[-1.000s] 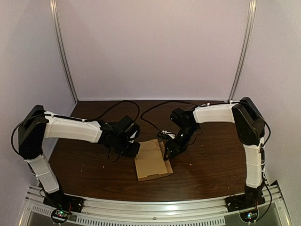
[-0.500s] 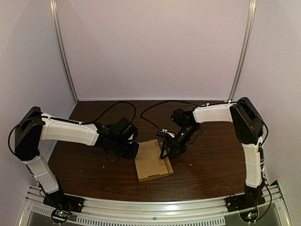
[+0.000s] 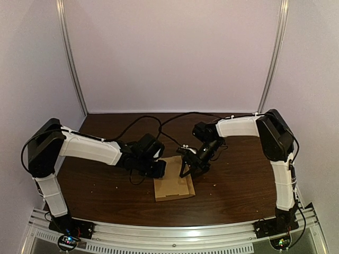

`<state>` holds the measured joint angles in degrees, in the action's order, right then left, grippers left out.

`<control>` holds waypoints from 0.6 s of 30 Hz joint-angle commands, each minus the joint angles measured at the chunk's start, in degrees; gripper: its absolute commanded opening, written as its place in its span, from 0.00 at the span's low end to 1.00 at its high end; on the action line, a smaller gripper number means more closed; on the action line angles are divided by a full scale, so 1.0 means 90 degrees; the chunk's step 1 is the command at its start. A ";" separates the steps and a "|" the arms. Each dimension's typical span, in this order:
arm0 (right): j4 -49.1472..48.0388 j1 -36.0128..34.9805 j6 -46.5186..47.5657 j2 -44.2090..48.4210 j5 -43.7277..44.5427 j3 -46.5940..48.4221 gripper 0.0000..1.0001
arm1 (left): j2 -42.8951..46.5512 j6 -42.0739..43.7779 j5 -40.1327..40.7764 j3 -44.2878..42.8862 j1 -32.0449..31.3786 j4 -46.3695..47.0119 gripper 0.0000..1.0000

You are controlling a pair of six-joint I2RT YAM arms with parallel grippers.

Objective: Fold the paper box

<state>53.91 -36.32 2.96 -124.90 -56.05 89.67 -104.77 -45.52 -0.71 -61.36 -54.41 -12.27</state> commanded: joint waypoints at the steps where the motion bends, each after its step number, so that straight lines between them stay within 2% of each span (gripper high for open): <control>1: -0.0004 -0.0315 0.0131 -0.0128 0.0930 0.0066 1.00 | -0.0702 -0.0234 -0.0321 0.0216 -0.0113 0.0386 0.00; 9: 0.0323 -0.0967 0.0248 0.0156 0.1603 0.0618 1.00 | -0.0932 -0.0372 -0.0445 0.0368 -0.0163 0.0834 0.00; 14: 0.0206 -0.1014 0.0108 -0.0049 0.1387 0.0682 1.00 | -0.0965 -0.0452 -0.0492 0.0541 -0.0171 0.1059 0.00; 18: -0.0128 -0.0978 0.0077 0.0180 0.1237 0.0382 1.00 | -0.1002 -0.0493 -0.0524 0.0620 -0.0176 0.1184 0.00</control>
<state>62.59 -42.85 2.07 -123.63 -38.22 93.80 -107.44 -48.77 -0.14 -59.24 -54.41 0.14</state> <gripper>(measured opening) 0.996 0.017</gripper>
